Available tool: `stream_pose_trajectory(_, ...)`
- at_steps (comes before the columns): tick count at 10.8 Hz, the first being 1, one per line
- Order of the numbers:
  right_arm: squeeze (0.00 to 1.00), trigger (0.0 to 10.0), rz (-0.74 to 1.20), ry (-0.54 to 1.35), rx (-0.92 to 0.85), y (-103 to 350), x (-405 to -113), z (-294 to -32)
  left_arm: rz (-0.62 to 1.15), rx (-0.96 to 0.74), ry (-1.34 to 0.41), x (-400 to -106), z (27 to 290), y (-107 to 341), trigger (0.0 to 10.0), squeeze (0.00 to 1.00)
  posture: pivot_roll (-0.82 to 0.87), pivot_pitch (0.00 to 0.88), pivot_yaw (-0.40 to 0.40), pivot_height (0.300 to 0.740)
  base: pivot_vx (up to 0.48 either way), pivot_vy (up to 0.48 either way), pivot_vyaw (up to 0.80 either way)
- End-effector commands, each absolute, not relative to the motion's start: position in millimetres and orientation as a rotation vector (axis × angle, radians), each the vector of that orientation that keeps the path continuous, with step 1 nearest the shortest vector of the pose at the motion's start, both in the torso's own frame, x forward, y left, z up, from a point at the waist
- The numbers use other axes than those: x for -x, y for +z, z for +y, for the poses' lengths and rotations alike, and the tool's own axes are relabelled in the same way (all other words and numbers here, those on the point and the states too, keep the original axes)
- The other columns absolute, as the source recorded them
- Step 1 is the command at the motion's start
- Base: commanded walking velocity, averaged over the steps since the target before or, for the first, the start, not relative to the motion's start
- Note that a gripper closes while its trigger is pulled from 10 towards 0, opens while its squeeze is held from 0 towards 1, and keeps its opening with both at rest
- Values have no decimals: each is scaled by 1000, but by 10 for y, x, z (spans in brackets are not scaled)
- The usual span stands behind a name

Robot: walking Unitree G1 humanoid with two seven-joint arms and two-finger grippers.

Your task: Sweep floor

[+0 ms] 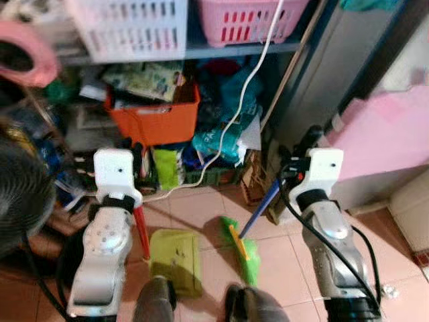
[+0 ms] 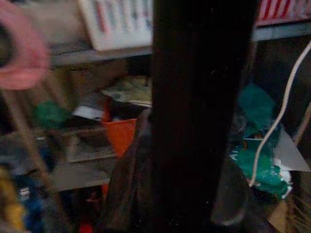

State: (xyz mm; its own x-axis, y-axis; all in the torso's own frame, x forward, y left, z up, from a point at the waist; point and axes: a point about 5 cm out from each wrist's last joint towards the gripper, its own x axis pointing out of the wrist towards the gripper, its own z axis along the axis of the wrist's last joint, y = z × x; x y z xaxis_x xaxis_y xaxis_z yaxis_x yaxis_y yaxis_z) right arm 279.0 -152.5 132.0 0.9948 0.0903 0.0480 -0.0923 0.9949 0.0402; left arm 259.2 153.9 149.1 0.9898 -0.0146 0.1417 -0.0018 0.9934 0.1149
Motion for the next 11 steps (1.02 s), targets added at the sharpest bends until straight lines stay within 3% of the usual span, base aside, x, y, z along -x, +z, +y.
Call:
stream_pose_trajectory(1, 0, 10000, -18, 88, -48, 1265, -2813, -1542, -121, -126, -9, -2587, 1544, 1466, 10000, 0, 71, 123, -14, 740, -326, 0, 0)
stream_pose_trajectory(3, 0, 10000, -25, 93, -54, 1281, -2858, -1499, -134, -130, 10, -2637, 1597, 1513, 10000, 0, 76, 129, -15, 740, -321, 0, 0)
stream_pose_trajectory(11, 0, 10000, 5, -52, 15, 1176, -2856, -1666, -148, -101, 31, -2602, 1604, 1472, 10000, 0, 54, 112, -1, 740, 0, 0, 0)
